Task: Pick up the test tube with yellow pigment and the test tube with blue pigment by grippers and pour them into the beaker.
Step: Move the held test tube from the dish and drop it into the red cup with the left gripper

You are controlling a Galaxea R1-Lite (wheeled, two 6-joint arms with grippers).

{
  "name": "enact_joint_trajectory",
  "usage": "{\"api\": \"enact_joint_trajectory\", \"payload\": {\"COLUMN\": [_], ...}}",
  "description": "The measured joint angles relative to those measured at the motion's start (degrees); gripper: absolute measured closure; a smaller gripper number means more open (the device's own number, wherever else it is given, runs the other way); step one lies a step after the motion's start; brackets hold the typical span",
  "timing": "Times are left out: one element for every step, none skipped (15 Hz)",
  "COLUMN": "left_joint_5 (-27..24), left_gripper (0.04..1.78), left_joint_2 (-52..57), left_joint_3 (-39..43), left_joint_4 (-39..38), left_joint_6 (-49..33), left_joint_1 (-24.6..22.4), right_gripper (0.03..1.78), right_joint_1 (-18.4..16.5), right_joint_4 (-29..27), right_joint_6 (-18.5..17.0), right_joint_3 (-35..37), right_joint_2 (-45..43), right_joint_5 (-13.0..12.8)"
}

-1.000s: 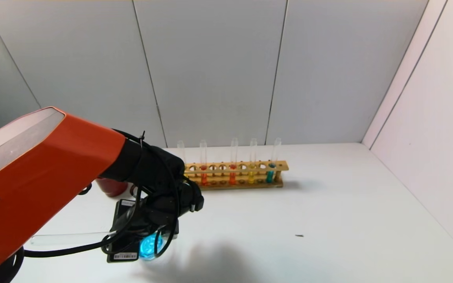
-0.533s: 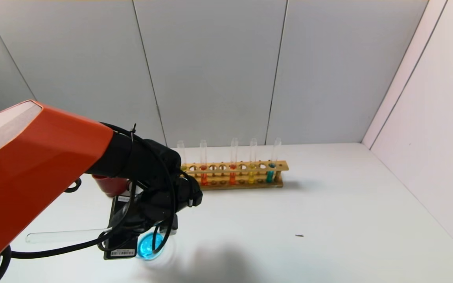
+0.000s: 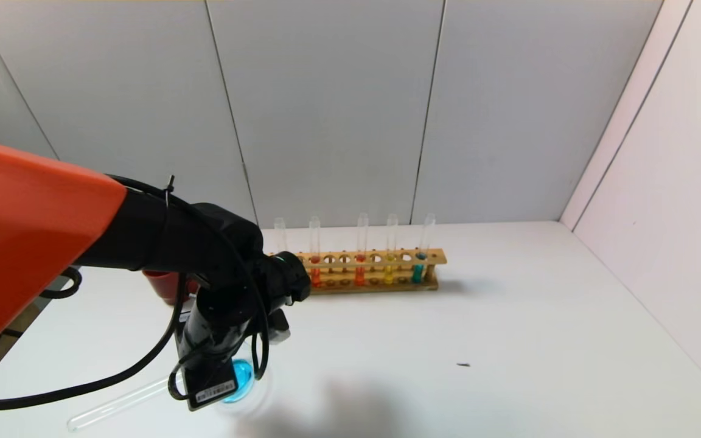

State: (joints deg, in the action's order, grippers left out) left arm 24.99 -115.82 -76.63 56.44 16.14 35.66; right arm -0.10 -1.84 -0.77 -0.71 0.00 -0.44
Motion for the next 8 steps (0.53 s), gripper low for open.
{"api": "enact_joint_trajectory", "payload": {"left_joint_5": [-0.30,-0.30,-0.05,0.56,1.22,1.94,2.84,3.36], "left_gripper": [1.48,1.48,1.48,1.48,1.48,1.48,1.48,1.48], "left_joint_2": [1.51,3.15,4.89,6.51,8.06,9.51,11.00,12.32], "left_joint_3": [1.13,2.32,3.45,4.30,5.16,5.68,6.16,6.46], "left_joint_4": [-2.80,-4.94,-6.97,-8.66,-10.50,-12.81,-14.99,-16.54], "left_joint_6": [-3.19,-5.89,-8.34,-10.08,-12.07,-14.13,-15.57,-16.32], "left_joint_1": [0.45,0.89,1.07,1.11,1.13,1.16,1.16,0.96], "right_gripper": [0.11,0.11,0.11,0.11,0.11,0.11,0.11,0.11], "right_joint_1": [0.00,0.00,0.00,0.00,0.00,0.00,0.00,0.00], "right_joint_4": [0.00,0.00,0.00,0.02,0.02,0.00,0.00,0.00], "right_joint_6": [0.00,-0.02,0.00,0.00,0.00,0.00,0.00,0.00], "right_joint_3": [0.00,0.00,0.00,0.00,0.00,0.00,0.00,0.00], "right_joint_2": [0.00,0.00,0.00,0.00,0.00,0.00,0.00,0.00], "right_joint_5": [0.02,0.00,-0.02,0.00,0.00,0.02,0.00,0.00]}}
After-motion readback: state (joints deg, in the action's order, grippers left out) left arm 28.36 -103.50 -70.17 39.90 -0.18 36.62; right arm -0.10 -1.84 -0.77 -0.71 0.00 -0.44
